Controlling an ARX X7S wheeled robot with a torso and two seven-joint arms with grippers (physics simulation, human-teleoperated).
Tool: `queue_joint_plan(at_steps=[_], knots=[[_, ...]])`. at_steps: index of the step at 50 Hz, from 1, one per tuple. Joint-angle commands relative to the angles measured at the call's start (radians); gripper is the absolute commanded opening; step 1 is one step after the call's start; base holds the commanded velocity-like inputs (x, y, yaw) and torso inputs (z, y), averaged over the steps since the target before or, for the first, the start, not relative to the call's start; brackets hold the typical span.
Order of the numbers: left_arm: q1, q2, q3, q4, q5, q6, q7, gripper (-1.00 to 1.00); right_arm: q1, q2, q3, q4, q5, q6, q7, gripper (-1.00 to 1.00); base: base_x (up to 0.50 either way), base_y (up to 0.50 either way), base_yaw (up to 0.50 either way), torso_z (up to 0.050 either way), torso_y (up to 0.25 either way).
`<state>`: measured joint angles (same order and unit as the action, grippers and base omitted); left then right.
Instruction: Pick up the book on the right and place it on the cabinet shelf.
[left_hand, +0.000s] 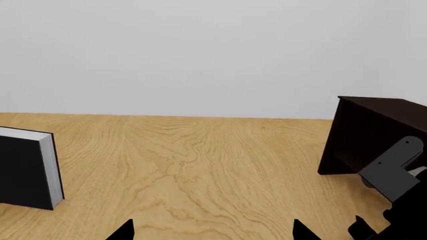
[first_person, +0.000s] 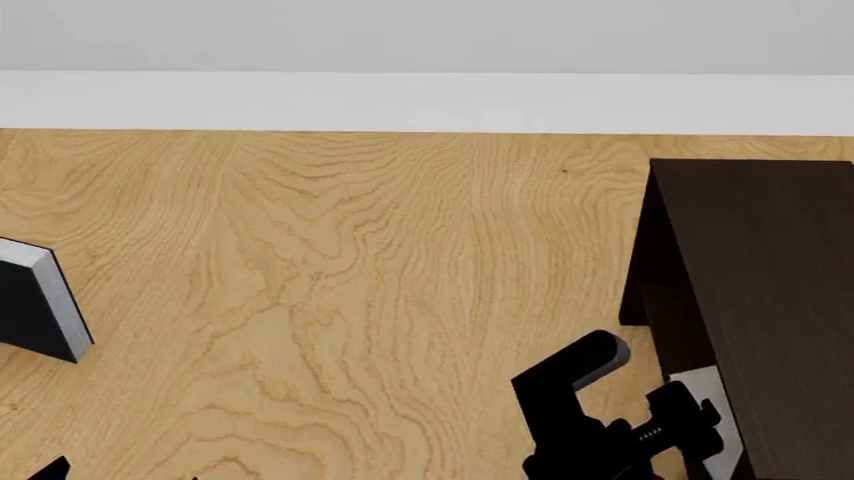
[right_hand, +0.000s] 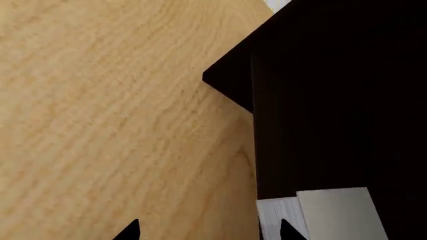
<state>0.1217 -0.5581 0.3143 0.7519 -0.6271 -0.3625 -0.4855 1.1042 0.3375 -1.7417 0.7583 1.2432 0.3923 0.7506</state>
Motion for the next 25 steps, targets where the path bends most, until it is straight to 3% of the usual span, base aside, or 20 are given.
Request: queue_joint_plan(at_steps=[1,25], knots=[[0.003,-0.003,0.001,0.001,0.001,0.004,-0.003,1.00,0.012,0.005,-0.009,-0.049,-0.024,0.001,0.024,1.00,0.00,0.00,0.00,0.000,0.000],[0.002,-0.006,0.005,0.003,0.000,0.004,-0.012,1.00,0.026,-0.032,-0.021,-0.143,-0.071,-0.045,-0.035,1.00,0.00,0.00,0.00,0.000,0.000]])
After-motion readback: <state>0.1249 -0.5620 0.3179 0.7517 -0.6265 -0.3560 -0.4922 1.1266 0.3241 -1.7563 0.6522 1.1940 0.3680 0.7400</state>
